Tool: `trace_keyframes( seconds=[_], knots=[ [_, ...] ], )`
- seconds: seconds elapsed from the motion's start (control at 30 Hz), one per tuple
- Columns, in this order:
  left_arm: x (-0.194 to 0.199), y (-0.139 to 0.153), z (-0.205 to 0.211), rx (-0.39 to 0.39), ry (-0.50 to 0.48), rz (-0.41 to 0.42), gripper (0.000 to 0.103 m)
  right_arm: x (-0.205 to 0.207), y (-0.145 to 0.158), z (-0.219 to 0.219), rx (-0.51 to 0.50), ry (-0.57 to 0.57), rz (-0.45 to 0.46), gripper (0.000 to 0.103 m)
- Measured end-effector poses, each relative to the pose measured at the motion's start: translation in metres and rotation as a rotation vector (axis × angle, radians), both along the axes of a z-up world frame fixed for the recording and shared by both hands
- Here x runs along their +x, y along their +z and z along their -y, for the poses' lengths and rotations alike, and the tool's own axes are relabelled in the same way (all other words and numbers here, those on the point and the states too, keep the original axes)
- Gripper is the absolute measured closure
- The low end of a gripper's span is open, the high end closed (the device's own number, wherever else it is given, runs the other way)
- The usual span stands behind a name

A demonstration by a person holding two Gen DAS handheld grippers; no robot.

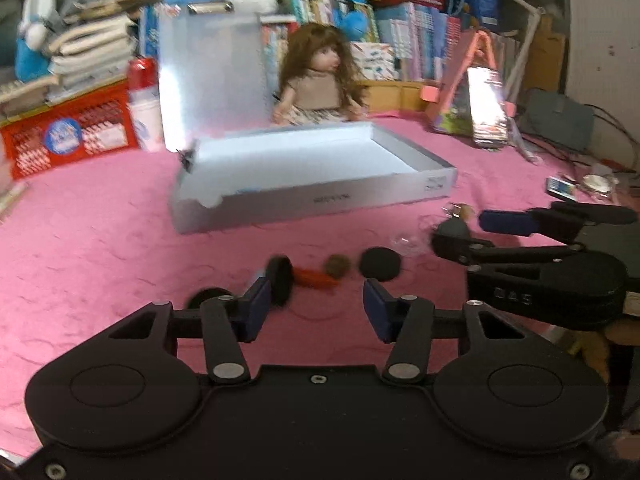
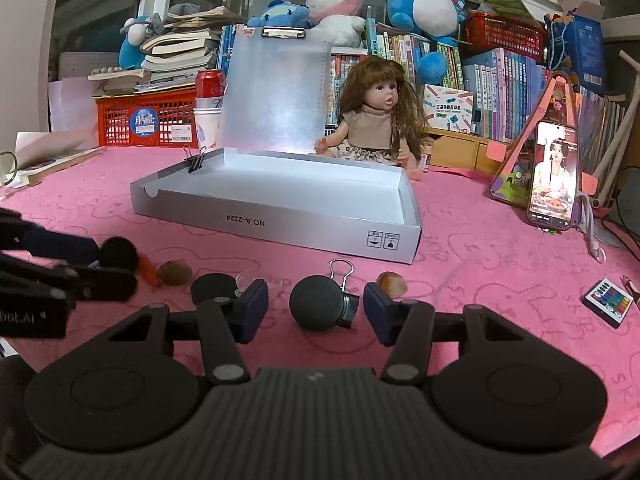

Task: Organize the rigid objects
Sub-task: 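Grasp a black round disc with the left tool while the right grasps another disc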

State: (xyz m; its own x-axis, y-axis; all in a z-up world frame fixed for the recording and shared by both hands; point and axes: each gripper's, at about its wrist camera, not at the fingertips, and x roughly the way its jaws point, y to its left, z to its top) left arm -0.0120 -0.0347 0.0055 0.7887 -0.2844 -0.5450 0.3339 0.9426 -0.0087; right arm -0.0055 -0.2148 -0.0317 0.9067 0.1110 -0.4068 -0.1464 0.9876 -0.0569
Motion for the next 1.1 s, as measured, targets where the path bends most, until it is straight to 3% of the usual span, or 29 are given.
trace_keyframes(
  seconds=[0.27, 0.47, 0.9, 1.1],
  knots=[
    [0.0, -0.004, 0.002, 0.012, -0.006, -0.003, 0.053, 0.001, -0.001, 0.004, 0.015, -0.003, -0.008, 0.045],
    [0.012, -0.011, -0.008, -0.018, 0.027, -0.072, 0.054, 0.002, -0.001, 0.004, 0.02, -0.003, -0.012, 0.046],
    [0.03, -0.011, -0.021, -0.003, 0.118, -0.05, 0.053, 0.002, -0.002, 0.001, 0.016, 0.003, -0.014, 0.05],
    [0.028, -0.011, -0.008, 0.052, 0.096, 0.013, 0.052, 0.002, -0.003, -0.002, 0.015, 0.005, -0.017, 0.051]
  ],
)
